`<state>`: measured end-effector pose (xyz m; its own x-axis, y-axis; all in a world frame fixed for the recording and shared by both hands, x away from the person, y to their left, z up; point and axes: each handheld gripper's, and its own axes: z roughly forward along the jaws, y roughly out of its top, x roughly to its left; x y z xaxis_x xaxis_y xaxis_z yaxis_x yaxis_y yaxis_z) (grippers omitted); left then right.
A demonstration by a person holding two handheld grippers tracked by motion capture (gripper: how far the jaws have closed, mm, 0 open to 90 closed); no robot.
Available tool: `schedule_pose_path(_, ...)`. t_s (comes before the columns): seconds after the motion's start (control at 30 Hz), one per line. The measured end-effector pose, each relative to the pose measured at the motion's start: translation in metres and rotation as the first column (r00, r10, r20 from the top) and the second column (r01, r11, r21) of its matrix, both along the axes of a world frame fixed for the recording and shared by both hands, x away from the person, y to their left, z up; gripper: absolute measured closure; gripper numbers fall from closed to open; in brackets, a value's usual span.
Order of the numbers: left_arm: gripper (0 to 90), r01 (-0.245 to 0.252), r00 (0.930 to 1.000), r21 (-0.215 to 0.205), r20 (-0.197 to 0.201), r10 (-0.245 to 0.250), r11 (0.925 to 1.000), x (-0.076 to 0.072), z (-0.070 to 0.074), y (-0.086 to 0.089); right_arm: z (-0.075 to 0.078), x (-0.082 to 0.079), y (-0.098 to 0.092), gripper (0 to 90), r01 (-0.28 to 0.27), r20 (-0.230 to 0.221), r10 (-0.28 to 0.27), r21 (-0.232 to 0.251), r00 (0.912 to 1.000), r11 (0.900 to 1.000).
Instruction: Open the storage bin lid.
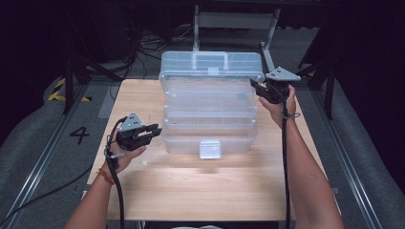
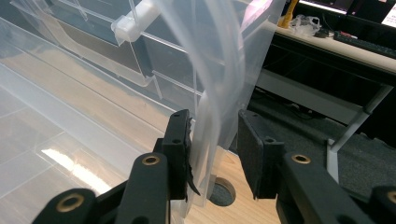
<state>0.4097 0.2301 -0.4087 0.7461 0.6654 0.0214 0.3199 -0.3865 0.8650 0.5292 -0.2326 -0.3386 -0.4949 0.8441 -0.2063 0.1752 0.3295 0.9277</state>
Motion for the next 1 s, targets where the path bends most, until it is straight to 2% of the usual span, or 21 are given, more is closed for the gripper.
schedule_pose_path(0.17,73.3,-0.002,1.0000,0.001,-0.001,0.002,1.0000,0.002,0.000,0.000,-0.003,0.004,-0.003,65.9,-0.015,-0.008,0.015,0.030,0.9998,0.999)
schedule_pose_path(0.4,73.3,0.002,1.0000,0.000,-0.002,-0.002,1.0000,0.003,0.000,0.001,0.001,0.007,0.001,66.3,0.005,-0.008,-0.005,0.000,1.0000,1.000)
schedule_pose_path(0.6,73.1,0.006,1.0000,-0.006,-0.003,-0.006,1.0000,0.004,-0.001,0.001,0.003,0.012,0.002,66.8,0.017,-0.013,-0.017,0.015,0.9998,1.000)
schedule_pose_path(1.0,70.7,0.001,1.0000,0.005,0.006,-0.001,1.0000,0.002,0.001,0.000,0.006,0.020,-0.001,66.1,-0.018,-0.009,0.018,0.004,0.9998,1.000)
